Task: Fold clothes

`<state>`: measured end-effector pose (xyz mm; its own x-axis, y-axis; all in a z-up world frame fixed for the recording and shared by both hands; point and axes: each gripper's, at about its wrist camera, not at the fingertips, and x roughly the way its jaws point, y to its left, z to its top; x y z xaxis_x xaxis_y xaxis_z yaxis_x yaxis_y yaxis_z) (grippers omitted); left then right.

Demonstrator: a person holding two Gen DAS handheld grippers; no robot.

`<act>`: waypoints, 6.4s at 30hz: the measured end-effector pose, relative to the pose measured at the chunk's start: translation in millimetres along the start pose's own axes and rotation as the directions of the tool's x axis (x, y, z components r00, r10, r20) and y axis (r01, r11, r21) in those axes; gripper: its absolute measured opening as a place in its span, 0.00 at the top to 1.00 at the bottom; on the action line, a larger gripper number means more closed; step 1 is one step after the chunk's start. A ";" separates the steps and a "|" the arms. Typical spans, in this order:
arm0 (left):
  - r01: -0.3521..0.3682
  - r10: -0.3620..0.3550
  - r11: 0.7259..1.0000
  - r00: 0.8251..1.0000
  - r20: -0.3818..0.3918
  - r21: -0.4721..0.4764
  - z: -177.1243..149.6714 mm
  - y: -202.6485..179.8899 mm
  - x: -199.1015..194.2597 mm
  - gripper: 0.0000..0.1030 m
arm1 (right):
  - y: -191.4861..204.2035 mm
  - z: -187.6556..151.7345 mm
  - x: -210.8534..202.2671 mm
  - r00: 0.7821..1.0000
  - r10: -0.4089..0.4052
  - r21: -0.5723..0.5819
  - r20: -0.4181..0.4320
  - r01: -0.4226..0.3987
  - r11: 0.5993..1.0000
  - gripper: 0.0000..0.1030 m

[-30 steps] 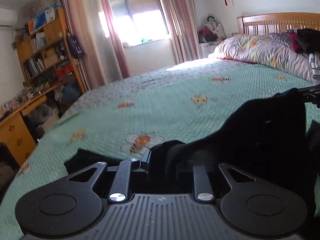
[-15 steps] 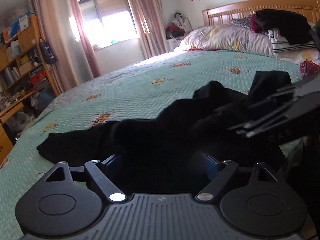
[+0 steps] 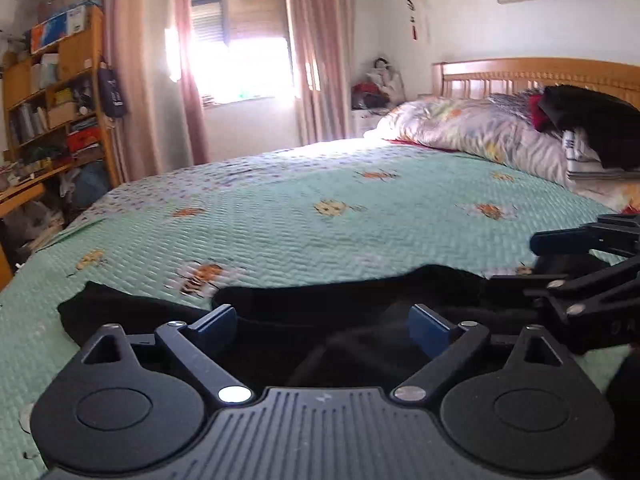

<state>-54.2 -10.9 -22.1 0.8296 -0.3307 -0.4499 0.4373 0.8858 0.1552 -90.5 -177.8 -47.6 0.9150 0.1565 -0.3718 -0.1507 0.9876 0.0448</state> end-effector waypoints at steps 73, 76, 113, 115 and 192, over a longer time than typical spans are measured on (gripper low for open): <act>-0.172 0.170 0.985 0.963 -0.210 0.005 47.7 42.6 127.1 0.38 | -104.2 -34.0 172.8 0.921 -0.293 0.091 -0.255 0.325 0.941 0.00; -0.174 0.161 0.983 0.970 -0.183 -0.059 18.5 41.4 102.5 0.26 | -104.2 -34.3 172.7 0.922 -0.292 0.093 -0.254 0.324 0.941 0.00; -0.111 0.101 0.993 0.979 -0.179 -0.050 -0.3 21.1 50.8 0.24 | -103.6 -34.5 172.3 0.922 -0.292 0.094 -0.254 0.324 0.941 0.00; -0.102 0.086 0.992 0.978 -0.191 -0.075 -1.2 24.6 56.4 0.24 | -103.5 -34.5 172.3 0.922 -0.292 0.094 -0.254 0.324 0.941 0.00; -0.115 0.108 0.993 0.955 -0.276 -0.010 -10.3 41.8 111.3 0.23 | -102.7 -34.7 172.2 0.922 -0.293 0.093 -0.255 0.325 0.941 0.00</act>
<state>52.9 -7.3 -74.7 0.7435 -0.1307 -0.6558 0.3359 0.9210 0.1973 69.6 -252.9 -148.4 0.7920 -0.1490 -0.5920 0.1904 0.9817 0.0077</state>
